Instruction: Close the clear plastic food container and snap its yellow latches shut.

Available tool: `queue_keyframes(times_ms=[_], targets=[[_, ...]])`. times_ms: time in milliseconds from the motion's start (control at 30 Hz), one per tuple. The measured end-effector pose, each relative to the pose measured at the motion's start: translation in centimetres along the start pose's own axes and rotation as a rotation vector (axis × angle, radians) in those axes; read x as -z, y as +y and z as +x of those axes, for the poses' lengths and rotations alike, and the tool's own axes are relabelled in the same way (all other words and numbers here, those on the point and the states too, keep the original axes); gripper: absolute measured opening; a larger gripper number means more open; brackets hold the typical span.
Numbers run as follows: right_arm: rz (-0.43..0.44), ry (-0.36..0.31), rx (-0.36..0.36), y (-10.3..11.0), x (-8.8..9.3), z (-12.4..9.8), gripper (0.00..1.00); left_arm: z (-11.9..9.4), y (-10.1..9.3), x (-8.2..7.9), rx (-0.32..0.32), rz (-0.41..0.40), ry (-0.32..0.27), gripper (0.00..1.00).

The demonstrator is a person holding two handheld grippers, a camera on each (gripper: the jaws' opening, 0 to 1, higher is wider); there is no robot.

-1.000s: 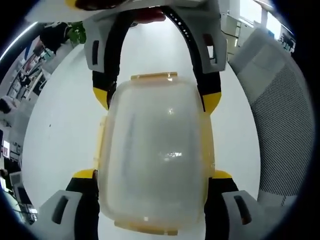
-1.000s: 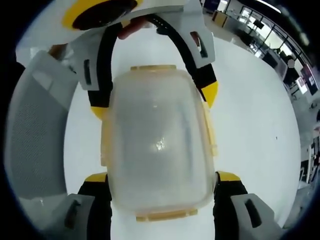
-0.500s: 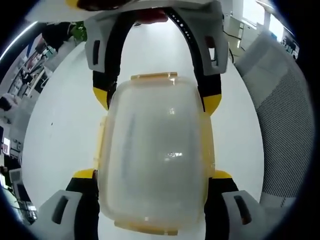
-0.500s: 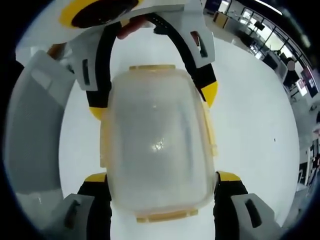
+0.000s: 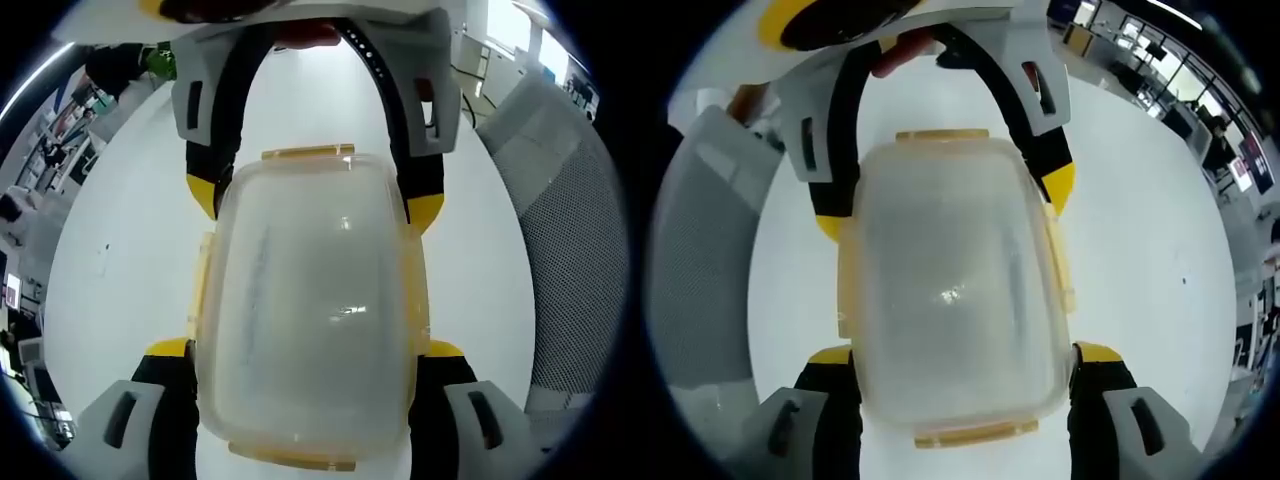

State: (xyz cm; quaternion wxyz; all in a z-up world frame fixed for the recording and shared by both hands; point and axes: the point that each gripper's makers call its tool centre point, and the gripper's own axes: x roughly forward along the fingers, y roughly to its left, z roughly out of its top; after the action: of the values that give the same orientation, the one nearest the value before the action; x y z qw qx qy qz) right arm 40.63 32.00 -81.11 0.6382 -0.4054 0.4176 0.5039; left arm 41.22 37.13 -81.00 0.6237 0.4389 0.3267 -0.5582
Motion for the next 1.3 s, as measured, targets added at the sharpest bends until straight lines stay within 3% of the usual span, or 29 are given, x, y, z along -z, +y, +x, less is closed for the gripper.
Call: queue_keyframes(times_ms=[1300], targets=[[0.020, -0.006, 0.018, -4.0, -0.5, 0.7, 0.87, 0.7, 4.0, 0.3, 0.013, 0.012, -0.009, 0.89]])
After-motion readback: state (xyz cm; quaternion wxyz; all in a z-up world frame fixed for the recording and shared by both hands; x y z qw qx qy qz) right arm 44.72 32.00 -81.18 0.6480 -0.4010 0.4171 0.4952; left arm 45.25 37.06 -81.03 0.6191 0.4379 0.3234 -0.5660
